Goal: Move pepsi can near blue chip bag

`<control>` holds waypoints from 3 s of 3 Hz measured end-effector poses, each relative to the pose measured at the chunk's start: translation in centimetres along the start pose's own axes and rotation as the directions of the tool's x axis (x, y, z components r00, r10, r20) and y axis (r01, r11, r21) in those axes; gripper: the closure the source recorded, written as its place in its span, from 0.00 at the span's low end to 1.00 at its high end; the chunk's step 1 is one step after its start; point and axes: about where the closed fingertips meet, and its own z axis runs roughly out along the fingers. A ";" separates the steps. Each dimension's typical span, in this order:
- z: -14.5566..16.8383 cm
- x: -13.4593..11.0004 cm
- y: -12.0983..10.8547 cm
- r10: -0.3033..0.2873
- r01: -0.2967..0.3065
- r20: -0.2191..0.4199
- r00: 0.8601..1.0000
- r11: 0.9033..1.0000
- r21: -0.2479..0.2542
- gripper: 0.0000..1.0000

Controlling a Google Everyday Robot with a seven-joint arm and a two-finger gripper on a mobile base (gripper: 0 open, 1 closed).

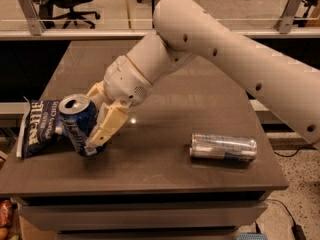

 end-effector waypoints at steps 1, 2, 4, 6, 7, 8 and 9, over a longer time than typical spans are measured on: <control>0.1 0.8 0.5 0.021 -0.021 -0.025 0.999 1.000 0.003 1.00; 0.4 1.4 0.7 0.029 -0.029 -0.031 0.999 1.000 0.006 1.00; 0.7 1.4 0.2 -0.002 0.004 -0.035 0.999 0.999 0.046 1.00; 0.8 1.3 -0.4 -0.021 0.022 -0.025 0.999 0.997 0.074 0.59; 0.9 1.1 -0.6 -0.029 0.030 -0.021 0.999 0.996 0.078 0.35; 1.0 1.1 -0.7 -0.034 0.036 -0.017 0.999 0.996 0.078 0.12; 1.0 1.1 -0.8 -0.038 0.039 -0.012 0.999 0.996 0.077 0.00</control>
Offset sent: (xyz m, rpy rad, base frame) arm -0.0024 -0.0111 -0.0233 -0.0440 0.0066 -0.0372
